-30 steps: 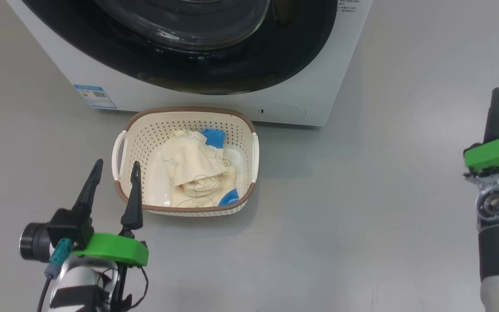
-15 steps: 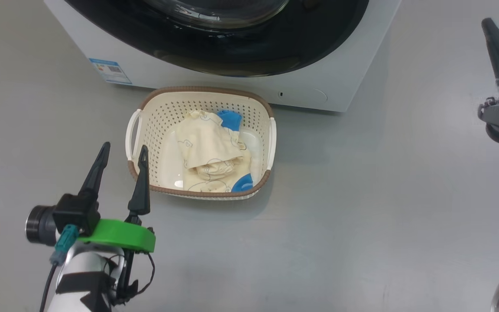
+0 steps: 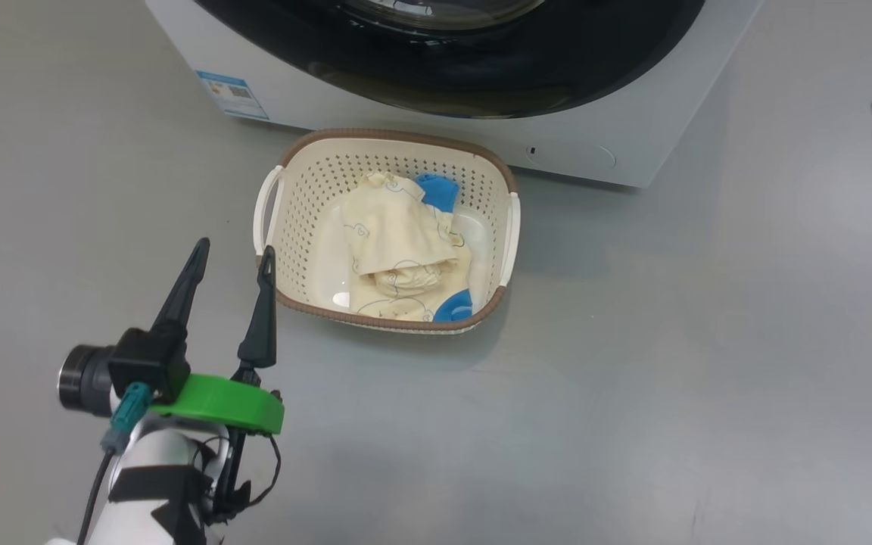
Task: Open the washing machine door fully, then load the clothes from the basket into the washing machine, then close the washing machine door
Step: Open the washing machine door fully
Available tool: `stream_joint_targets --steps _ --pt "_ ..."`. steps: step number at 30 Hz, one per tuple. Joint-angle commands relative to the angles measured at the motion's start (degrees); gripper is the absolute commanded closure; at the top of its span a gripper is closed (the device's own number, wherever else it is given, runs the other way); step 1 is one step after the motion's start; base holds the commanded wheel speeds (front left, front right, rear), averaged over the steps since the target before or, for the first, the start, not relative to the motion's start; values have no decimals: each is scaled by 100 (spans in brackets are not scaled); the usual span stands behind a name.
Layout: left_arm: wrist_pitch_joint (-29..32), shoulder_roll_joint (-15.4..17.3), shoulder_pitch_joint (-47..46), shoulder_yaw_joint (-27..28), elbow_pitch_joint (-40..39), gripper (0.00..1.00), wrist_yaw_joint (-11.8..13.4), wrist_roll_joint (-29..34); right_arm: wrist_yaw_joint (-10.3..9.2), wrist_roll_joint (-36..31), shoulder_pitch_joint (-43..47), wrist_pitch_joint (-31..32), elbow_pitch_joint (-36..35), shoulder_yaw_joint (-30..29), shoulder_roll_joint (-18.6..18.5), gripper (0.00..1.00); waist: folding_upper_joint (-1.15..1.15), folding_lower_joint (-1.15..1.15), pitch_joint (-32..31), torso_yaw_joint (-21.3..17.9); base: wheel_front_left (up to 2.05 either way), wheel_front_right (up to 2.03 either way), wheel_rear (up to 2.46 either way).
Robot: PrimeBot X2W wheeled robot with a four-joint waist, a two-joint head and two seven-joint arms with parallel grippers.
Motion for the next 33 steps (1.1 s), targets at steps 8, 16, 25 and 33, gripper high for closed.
stream_joint_targets --steps 8,16,25,33 --pt "-55 68 -273 -8 -115 0 -18 -38 0 -520 -871 68 348 402 -91 100 0 0 150 336 0 0 0" --pt "-55 61 -307 -244 -106 0 28 -154 0 -919 -1407 66 760 686 -70 100 0 0 219 569 0 0 0" --pt "-55 60 -350 -512 -92 0 112 -288 0 -1191 -1735 85 1204 908 -29 100 0 0 291 703 0 0 0" --pt "-55 59 -378 -548 -61 0 162 -354 0 -1162 -1752 476 1308 1093 25 100 0 0 311 698 0 0 0"
